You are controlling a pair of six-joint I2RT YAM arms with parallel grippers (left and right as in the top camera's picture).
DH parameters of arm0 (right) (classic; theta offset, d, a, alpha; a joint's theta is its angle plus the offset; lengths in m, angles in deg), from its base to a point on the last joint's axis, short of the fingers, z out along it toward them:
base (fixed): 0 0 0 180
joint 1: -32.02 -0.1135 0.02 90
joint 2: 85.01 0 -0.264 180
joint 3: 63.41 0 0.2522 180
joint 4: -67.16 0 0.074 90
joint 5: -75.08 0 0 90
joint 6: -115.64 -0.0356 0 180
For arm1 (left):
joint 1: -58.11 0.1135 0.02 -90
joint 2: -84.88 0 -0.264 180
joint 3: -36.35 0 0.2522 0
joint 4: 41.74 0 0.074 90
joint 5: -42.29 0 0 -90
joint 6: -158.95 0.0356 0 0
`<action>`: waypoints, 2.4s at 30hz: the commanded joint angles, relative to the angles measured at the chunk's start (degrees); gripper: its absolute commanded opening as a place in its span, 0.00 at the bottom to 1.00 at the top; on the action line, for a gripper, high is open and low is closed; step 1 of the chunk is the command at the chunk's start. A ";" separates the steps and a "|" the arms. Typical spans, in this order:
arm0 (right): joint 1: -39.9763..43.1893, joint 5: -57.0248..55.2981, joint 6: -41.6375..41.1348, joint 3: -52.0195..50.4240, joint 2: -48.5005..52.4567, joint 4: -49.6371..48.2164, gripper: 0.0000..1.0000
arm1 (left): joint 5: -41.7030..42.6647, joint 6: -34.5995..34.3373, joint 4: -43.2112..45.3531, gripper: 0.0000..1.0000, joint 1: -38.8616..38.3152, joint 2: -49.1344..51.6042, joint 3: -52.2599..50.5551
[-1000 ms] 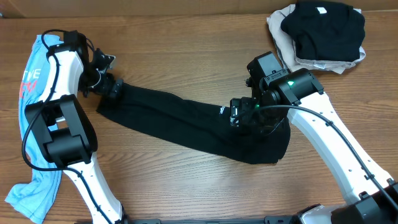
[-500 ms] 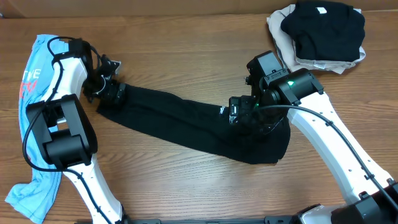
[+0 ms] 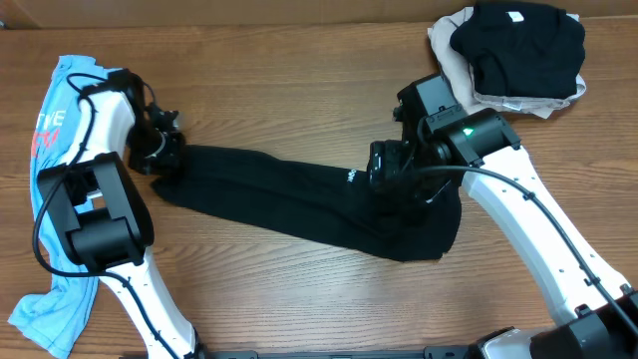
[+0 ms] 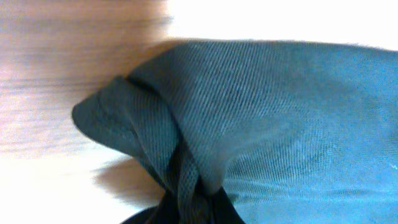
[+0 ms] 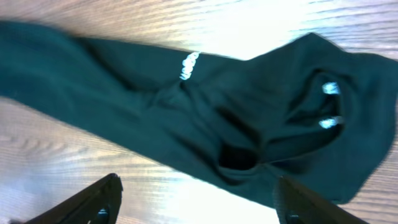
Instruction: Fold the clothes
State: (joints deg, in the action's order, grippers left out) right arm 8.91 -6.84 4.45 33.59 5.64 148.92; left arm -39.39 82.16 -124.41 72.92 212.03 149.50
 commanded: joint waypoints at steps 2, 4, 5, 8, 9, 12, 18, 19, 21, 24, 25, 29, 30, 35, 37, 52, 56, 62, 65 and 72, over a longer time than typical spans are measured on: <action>4.46 -0.31 0.04 -1.16 1.66 -0.76 0.79 | -4.17 -3.82 -7.32 0.04 3.19 0.33 11.17; 6.29 -0.26 0.09 -1.46 2.19 -0.76 0.79 | -5.18 -3.82 -10.47 0.04 3.50 0.33 14.69; 7.34 -0.20 0.52 -1.51 2.38 -0.70 0.78 | -5.35 -3.78 -12.00 0.04 3.54 0.33 16.46; 10.32 1.07 3.41 -1.51 2.60 -0.24 0.78 | -5.03 -3.08 -15.98 0.04 3.43 0.33 20.52; 11.39 1.20 3.69 -1.51 2.60 0.02 0.78 | -4.90 -2.32 -17.22 0.04 3.08 0.33 21.75; 14.29 1.29 4.11 -1.51 2.60 0.68 0.78 | -4.87 -1.60 -18.51 0.04 1.36 0.33 23.37; 17.77 3.19 6.45 -1.51 2.60 0.68 0.79 | -3.96 0.52 -19.39 0.04 -4.44 0.33 23.34; 18.18 3.17 6.45 -1.51 2.60 0.63 0.79 | -2.99 0.50 -19.69 0.04 -6.36 0.33 23.34; 18.78 3.17 6.54 -1.51 2.60 0.35 0.80 | -1.16 0.50 -20.11 0.04 -9.38 0.33 23.34; 19.47 3.17 6.58 -1.51 2.60 -0.26 0.79 | -0.87 0.50 -20.74 0.04 -14.27 0.33 23.34; 19.69 3.15 6.67 -1.51 2.60 -0.39 0.80 | -0.90 0.50 -20.85 0.04 -15.78 0.33 23.34; 20.28 3.17 7.61 -1.51 2.60 -0.61 0.80 | -0.83 -0.17 -20.76 0.04 -21.38 0.35 23.21; 20.31 3.10 7.80 -1.51 2.60 -0.61 0.79 | -0.83 -0.17 -20.63 0.04 -22.51 0.35 23.06; 20.31 2.97 8.00 -1.51 2.60 -0.70 0.79 | -0.79 -1.70 -20.15 0.04 -26.86 0.35 22.01; 20.31 2.97 8.00 -1.51 2.60 -0.70 0.79 | -0.79 -2.05 -20.24 0.04 -27.78 0.35 21.84; 20.31 2.95 7.98 -1.51 2.60 -0.87 0.79 | -0.74 -5.05 -23.34 0.04 -32.89 0.35 21.84; 20.31 2.95 7.98 -1.51 2.60 -1.14 0.79 | -0.76 -5.60 -24.11 0.04 -33.99 0.35 21.84; 20.31 2.97 7.98 -1.51 2.60 -1.20 0.79 | -0.13 -5.57 -24.28 0.19 -35.58 0.35 21.84; 20.31 2.97 7.98 -1.51 2.64 -1.25 0.80 | 0.90 -5.55 -24.22 0.73 -36.35 0.35 21.84; 20.31 2.99 7.96 -1.55 2.71 -0.83 0.80 | 0.07 -5.53 -23.39 0.95 -36.81 0.35 21.84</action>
State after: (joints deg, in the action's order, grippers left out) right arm 28.95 -4.24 12.16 32.30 8.33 148.05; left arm -39.78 76.96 -147.92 36.33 212.29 171.53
